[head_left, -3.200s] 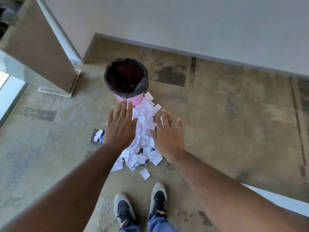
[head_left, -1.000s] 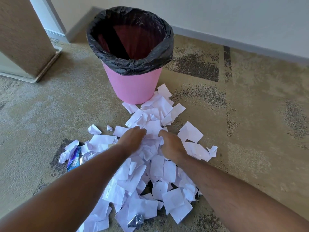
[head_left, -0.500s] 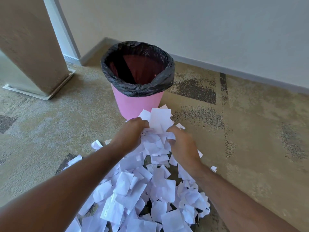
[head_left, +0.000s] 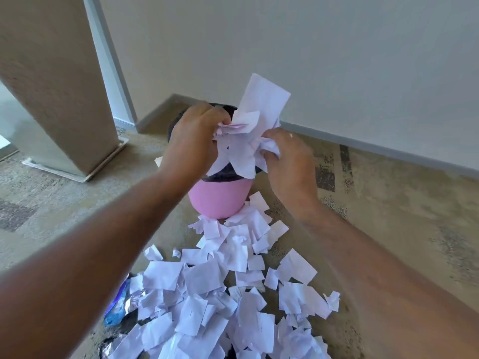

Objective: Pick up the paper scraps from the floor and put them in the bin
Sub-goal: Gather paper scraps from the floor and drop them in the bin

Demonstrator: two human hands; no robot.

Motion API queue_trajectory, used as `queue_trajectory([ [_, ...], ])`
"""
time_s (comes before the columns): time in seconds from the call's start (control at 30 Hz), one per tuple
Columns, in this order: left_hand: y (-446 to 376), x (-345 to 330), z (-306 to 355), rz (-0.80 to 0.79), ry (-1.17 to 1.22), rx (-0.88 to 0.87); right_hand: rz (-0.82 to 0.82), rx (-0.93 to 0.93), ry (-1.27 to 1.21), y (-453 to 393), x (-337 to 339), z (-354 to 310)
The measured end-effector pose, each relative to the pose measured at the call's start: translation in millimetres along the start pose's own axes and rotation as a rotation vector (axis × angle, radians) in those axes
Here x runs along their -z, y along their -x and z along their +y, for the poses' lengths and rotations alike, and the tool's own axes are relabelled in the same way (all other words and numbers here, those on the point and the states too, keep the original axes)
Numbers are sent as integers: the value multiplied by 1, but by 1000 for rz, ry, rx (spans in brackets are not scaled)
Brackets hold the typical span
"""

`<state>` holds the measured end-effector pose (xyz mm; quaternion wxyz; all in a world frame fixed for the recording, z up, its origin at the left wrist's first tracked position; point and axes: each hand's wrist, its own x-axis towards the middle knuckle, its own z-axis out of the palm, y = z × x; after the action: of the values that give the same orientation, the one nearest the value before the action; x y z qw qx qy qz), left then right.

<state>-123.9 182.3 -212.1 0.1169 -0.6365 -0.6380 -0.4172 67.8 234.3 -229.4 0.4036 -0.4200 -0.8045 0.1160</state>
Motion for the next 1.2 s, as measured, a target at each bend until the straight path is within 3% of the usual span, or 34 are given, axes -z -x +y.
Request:
queue_trajectory([
  [0.2,-43,-25,-9,74,-59,301,-91,-7,38,-49,-43,-8],
  [0.47,-77,-34,-8,145,-63,280,-144,-63,60,-49,-64,1],
  [0.77,-46,-65,-26,-224,-21,294,-342,-42,48,-46,-71,3],
  [1.07,-25,-60,-33,-326,-40,283,-371,10,166,-27,-64,6],
  [1.2,-11,-52,-22,-297,-45,259,-240,63,197,-13,-58,14],
])
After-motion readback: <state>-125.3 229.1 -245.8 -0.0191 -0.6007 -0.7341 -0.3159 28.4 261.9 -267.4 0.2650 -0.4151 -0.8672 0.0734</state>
